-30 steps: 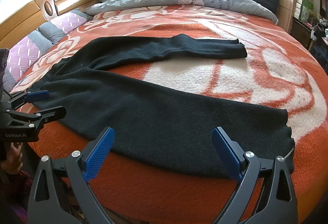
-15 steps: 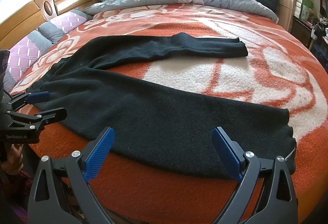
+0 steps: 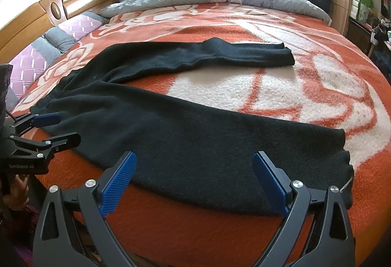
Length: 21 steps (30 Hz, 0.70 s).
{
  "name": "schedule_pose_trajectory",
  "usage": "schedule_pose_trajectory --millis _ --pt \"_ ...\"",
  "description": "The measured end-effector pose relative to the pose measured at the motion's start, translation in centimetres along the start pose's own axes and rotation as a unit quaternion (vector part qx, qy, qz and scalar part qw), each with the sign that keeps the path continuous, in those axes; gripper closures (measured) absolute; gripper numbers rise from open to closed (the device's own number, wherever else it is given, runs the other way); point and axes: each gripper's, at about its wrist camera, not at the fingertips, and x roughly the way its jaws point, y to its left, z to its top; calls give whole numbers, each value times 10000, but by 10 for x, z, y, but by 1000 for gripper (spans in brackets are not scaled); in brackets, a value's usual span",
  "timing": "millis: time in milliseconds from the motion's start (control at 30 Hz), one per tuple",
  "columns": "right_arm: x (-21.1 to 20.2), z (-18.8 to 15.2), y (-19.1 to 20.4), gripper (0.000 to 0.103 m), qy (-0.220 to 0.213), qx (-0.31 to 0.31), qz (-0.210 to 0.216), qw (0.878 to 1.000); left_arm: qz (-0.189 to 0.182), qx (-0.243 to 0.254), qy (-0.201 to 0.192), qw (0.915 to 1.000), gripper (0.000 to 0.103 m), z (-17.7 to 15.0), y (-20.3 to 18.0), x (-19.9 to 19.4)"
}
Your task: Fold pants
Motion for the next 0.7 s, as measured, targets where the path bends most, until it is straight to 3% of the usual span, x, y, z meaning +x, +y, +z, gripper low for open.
schedule_pose_trajectory --millis 200,400,700 --pt "1 2 -3 7 -383 -121 -63 9992 -10 16 47 10000 13 2 0 4" --pt "4 2 -3 7 -217 -231 -286 9991 -85 10 73 9999 13 5 -1 7" --pt "7 22 -15 7 -370 -126 -186 9991 -220 198 -52 9996 13 25 -6 12"
